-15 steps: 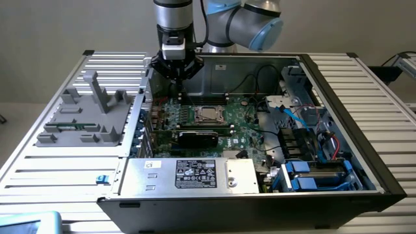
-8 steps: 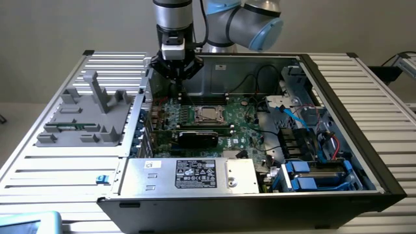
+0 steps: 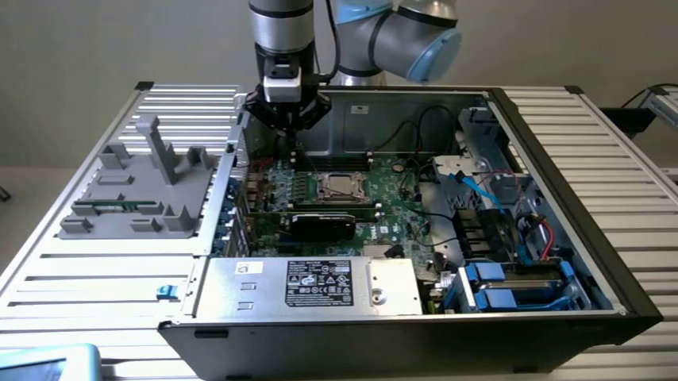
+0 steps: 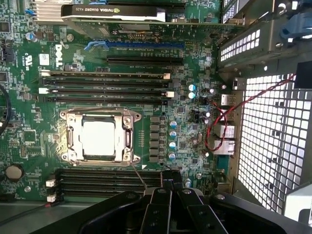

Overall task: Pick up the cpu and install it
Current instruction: 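Install the first cpu locking lever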

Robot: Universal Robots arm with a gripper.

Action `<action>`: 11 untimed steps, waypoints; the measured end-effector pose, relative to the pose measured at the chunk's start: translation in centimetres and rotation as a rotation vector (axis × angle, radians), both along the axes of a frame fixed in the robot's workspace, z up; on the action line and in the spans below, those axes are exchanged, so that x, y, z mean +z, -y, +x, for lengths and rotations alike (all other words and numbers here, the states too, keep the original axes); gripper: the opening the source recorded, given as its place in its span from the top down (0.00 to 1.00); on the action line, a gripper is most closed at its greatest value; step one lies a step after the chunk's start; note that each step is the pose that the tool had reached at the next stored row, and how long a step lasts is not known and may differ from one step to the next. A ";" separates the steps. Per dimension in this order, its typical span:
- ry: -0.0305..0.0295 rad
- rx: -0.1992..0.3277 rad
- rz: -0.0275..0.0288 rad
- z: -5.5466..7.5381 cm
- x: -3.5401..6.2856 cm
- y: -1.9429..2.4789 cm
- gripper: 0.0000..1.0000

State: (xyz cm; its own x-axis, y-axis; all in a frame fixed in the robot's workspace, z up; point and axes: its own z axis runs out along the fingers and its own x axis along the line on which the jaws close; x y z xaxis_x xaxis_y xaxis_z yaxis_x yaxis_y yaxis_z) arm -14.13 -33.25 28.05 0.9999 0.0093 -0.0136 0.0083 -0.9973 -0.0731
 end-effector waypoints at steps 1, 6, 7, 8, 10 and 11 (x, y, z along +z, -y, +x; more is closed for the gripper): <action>-0.0012 0.000 0.0048 0.0 -0.08 0.04 0.89; -0.0056 0.000 0.0373 0.0 -0.45 0.17 0.89; -0.0064 0.000 0.0436 0.0 -0.52 0.17 0.89; -0.0071 0.000 0.0478 0.0 -0.63 0.17 0.89; -0.0078 0.000 0.0538 0.0 -0.87 0.17 0.89; -0.0078 0.000 0.0580 0.0 -1.00 0.17 0.89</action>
State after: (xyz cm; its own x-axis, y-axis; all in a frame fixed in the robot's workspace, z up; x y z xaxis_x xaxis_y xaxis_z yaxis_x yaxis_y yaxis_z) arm -14.13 -33.43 27.05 0.9997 0.0103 -0.0208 0.0075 -0.9914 -0.1308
